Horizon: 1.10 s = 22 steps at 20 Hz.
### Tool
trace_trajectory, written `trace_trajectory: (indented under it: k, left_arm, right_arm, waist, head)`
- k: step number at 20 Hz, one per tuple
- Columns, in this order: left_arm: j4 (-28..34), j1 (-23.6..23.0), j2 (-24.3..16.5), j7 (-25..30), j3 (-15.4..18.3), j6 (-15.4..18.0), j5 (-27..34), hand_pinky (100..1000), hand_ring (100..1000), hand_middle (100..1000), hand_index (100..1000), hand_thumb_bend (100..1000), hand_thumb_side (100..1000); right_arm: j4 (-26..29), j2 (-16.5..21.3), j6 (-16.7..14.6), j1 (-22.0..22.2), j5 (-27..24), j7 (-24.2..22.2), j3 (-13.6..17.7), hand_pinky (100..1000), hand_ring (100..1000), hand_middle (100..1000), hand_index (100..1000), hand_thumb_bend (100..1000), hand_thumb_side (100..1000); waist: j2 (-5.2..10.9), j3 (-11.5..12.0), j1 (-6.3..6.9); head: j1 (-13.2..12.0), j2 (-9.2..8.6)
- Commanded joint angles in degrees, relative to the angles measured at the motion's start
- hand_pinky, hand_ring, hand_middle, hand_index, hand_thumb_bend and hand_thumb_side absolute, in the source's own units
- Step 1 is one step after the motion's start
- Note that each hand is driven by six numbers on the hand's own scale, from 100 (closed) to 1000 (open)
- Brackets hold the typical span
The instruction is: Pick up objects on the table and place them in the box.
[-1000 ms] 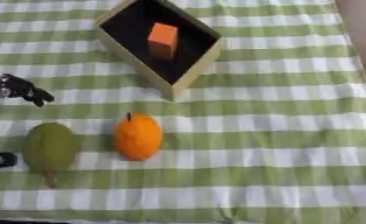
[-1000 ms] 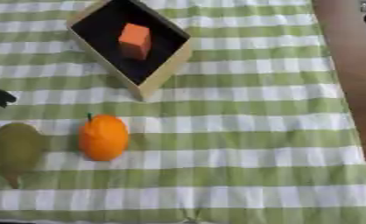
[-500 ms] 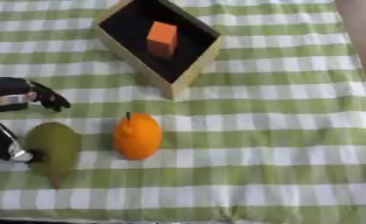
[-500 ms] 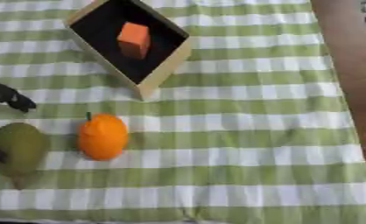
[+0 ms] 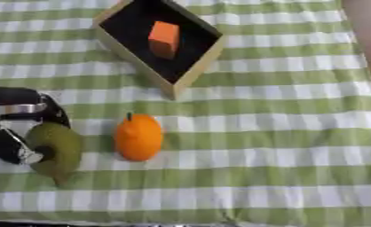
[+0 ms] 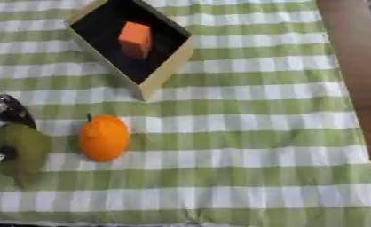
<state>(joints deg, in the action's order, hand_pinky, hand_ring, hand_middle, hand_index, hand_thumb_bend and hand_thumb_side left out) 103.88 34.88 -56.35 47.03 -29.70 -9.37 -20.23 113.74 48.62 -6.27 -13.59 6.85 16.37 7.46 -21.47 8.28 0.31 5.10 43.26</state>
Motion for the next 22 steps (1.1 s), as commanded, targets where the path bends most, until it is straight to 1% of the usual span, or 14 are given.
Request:
trace_trajectory:
  k: [1,5,9,12,14,16,19,22]
  left_arm:
    - [3.8,-0.3,-1.8,-1.7,3.4,-0.1,0.0,676,626,557,692,100,100]
    - [9.6,-0.7,-2.6,-5.1,8.1,-0.7,-1.5,651,603,538,663,100,104]
    - [10.6,2.4,-1.4,-9.1,11.6,1.5,-4.3,646,594,529,649,100,121]
    - [10.7,6.0,0.1,-11.5,13.4,1.8,-6.6,647,592,526,644,100,123]
    - [10.7,9.0,1.6,-12.6,13.8,1.4,-7.9,646,592,524,643,100,125]
    - [10.1,12.4,3.7,-13.0,13.5,0.9,-9.2,647,599,528,647,100,125]
    - [6.9,17.2,7.4,-13.9,12.8,1.1,-11.0,650,600,537,647,100,126]
    - [2.8,20.9,10.8,-14.9,12.4,2.3,-13.4,652,602,540,650,100,120]
  right_arm:
    - [0.8,1.0,0.4,-0.1,-0.4,0.1,1.1,935,932,771,889,100,479]
    - [0.8,0.8,0.5,0.1,-0.4,0.2,1.3,935,932,770,890,100,480]
    - [0.8,0.7,0.6,0.5,-0.3,0.2,1.4,935,932,770,889,100,480]
    - [0.8,0.8,0.6,0.7,-0.2,0.2,1.4,935,932,770,889,100,481]
    - [0.8,0.8,0.6,0.8,-0.2,0.2,1.4,935,932,769,889,100,482]
    - [0.8,0.7,0.7,0.7,-0.2,0.2,1.4,936,932,768,889,100,482]
    - [0.8,0.6,0.8,0.6,-0.3,-0.1,1.3,936,932,767,889,100,482]
    - [0.8,0.3,0.7,0.3,-0.3,-0.2,1.3,936,932,767,889,100,482]
  waist:
    - [0.35,0.2,0.65]
    - [0.53,0.6,0.6]
    - [0.84,1.0,0.61]
    - [1.13,1.2,0.67]
    - [1.3,1.2,0.73]
    - [1.42,1.2,0.77]
    - [1.44,0.9,0.8]
    - [1.29,0.3,0.82]
  head:
    - [0.2,0.13]
    - [0.5,0.23]
    - [0.6,0.55]
    - [0.8,0.77]
    - [1.0,0.81]
    - [1.3,0.69]
    - [1.5,0.36]
    - [1.4,-0.32]
